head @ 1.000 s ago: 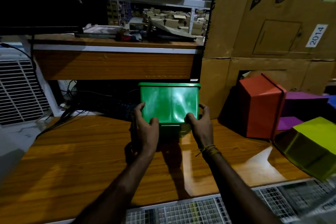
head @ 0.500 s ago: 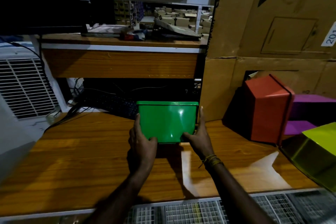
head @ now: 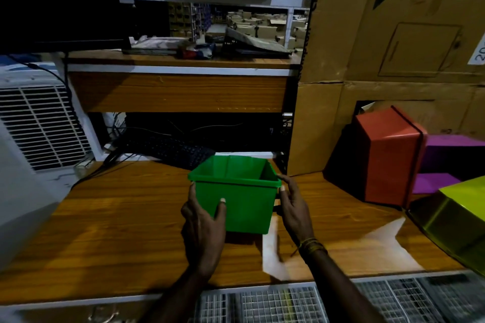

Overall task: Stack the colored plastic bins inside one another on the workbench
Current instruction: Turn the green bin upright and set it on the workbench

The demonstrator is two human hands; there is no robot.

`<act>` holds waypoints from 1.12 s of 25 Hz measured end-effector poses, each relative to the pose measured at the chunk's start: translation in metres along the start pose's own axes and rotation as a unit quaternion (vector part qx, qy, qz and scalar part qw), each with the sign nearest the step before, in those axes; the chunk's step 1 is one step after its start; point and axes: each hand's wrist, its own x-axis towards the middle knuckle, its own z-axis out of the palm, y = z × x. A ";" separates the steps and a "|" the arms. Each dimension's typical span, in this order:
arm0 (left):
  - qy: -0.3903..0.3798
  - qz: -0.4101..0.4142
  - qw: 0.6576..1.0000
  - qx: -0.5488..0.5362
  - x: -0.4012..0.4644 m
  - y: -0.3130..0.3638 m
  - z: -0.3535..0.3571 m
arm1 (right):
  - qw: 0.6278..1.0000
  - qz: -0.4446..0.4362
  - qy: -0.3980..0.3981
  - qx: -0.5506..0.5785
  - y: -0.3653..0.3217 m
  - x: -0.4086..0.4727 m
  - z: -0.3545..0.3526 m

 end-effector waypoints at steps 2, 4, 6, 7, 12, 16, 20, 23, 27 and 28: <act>-0.003 -0.019 1.000 -0.014 -0.005 -0.005 0.002 | 1.000 -0.005 -0.015 0.027 0.002 -0.005 0.002; 0.000 -0.040 0.999 -0.026 -0.007 -0.014 0.006 | 0.999 -0.018 -0.040 0.022 0.003 -0.010 0.002; 0.000 -0.091 0.995 -0.050 -0.006 -0.024 0.011 | 0.998 -0.039 -0.053 -0.001 0.007 -0.016 0.003; 0.002 -0.119 0.991 -0.058 -0.007 -0.025 0.012 | 0.997 -0.053 -0.059 -0.019 0.012 -0.019 0.004; 0.010 -0.235 0.961 -0.149 -0.008 -0.018 0.018 | 0.973 -0.119 -0.139 -0.142 0.030 -0.031 0.018; 0.028 -0.295 0.934 -0.202 -0.004 -0.028 0.028 | 0.953 -0.126 -0.162 -0.225 0.033 -0.033 0.028; 0.035 -0.314 0.910 -0.268 0.002 -0.058 0.037 | 0.936 -0.158 -0.170 -0.266 0.033 -0.031 0.039; 0.027 -0.296 0.914 -0.276 0.001 -0.050 0.023 | 0.932 -0.169 -0.175 -0.267 0.033 -0.021 0.042; 0.030 -0.237 0.968 -0.070 0.000 -0.042 0.009 | 0.922 -0.180 -0.176 -0.295 0.029 -0.006 0.046; 0.021 -0.200 0.980 -0.004 -0.003 -0.041 0.006 | 0.918 -0.185 -0.181 -0.302 0.027 -0.004 0.048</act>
